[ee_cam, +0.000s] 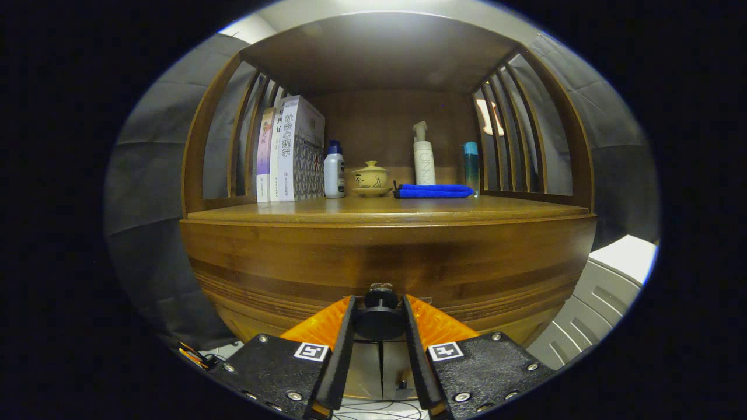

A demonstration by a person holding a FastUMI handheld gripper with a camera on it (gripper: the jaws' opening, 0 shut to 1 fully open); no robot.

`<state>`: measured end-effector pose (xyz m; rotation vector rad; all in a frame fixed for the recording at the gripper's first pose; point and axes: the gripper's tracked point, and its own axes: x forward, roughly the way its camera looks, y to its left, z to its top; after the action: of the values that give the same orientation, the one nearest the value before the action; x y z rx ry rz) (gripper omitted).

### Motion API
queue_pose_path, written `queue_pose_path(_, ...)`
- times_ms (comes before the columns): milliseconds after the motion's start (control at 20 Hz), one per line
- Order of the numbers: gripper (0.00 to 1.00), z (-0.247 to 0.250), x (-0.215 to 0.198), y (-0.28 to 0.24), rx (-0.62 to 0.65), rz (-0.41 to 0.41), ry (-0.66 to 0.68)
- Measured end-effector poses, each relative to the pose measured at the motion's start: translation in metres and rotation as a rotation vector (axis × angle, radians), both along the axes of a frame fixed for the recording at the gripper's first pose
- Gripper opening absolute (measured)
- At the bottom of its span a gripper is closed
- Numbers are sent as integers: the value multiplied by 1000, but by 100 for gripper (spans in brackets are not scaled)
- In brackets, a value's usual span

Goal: Pull open the drawer, take out the items inside it, and place them on the countertop above the cabinet.

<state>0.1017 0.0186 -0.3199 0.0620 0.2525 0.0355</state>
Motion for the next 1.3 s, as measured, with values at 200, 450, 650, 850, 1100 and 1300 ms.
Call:
queue_pose_path(200,42,-3,1,0,-14,7,-1)
queue_pose_path(450,33,-3,-8,-1,-43,39,33)
queue_pose_path(650,32,0,-32,-2,-69,32,40)
queue_pose_path(850,32,5,-68,-3,-78,23,60)
queue_pose_path(1100,32,7,-112,-3,-65,7,76)
queue_pose_path(1300,32,8,-135,-2,-90,24,81)
